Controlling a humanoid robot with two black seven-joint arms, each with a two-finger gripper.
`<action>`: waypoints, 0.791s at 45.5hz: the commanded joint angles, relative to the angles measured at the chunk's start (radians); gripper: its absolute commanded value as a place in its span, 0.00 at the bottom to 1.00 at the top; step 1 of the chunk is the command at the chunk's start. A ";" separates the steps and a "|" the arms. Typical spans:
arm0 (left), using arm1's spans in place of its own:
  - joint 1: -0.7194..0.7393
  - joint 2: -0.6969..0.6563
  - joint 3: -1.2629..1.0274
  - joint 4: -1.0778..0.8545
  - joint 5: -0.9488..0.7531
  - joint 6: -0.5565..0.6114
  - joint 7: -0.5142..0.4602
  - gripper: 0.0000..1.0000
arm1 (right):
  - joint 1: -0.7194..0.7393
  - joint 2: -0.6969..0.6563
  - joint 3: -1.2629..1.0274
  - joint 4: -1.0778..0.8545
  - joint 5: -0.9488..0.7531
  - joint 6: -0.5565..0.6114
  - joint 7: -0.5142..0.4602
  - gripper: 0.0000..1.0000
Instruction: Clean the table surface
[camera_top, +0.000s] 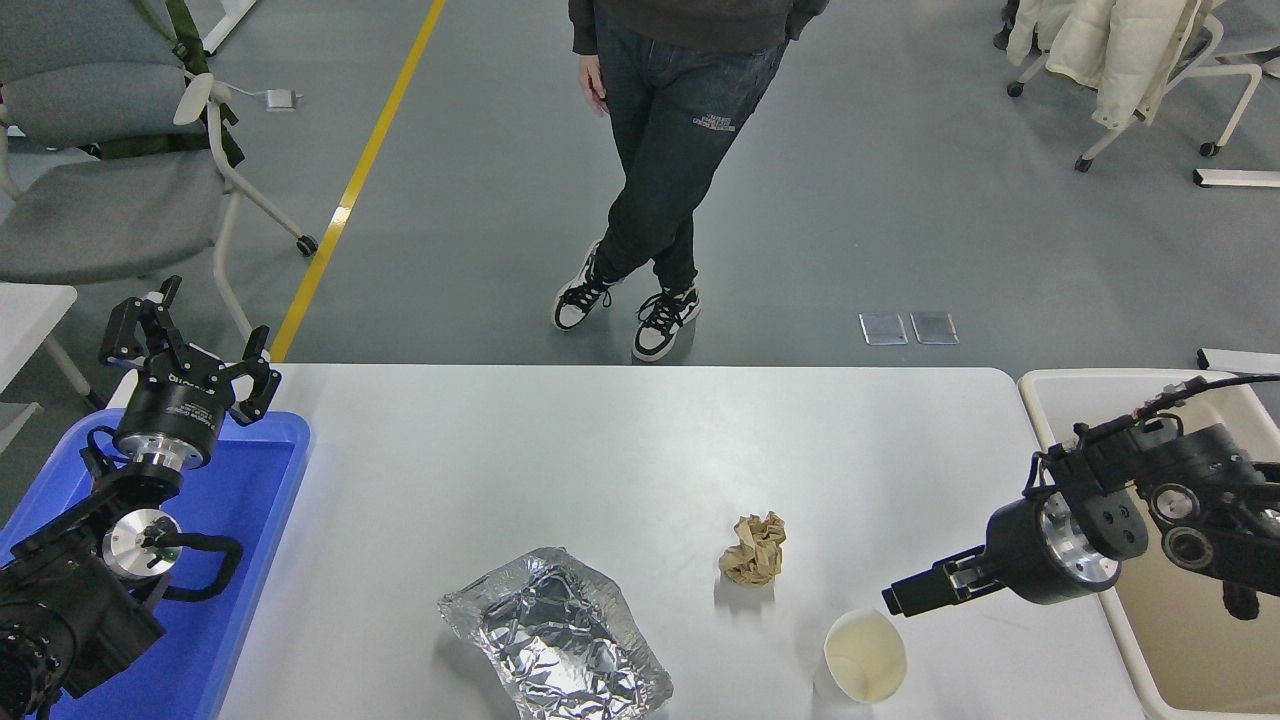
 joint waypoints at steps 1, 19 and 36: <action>0.000 0.000 0.000 -0.001 0.000 0.000 0.000 1.00 | -0.051 0.009 0.005 -0.001 0.000 -0.010 0.000 0.99; 0.000 0.000 0.000 -0.001 0.000 -0.002 0.000 1.00 | -0.145 0.078 0.069 -0.050 0.001 -0.043 0.000 0.99; 0.000 0.000 0.000 0.001 0.000 -0.002 0.000 1.00 | -0.203 0.101 0.075 -0.073 -0.016 -0.070 0.002 0.98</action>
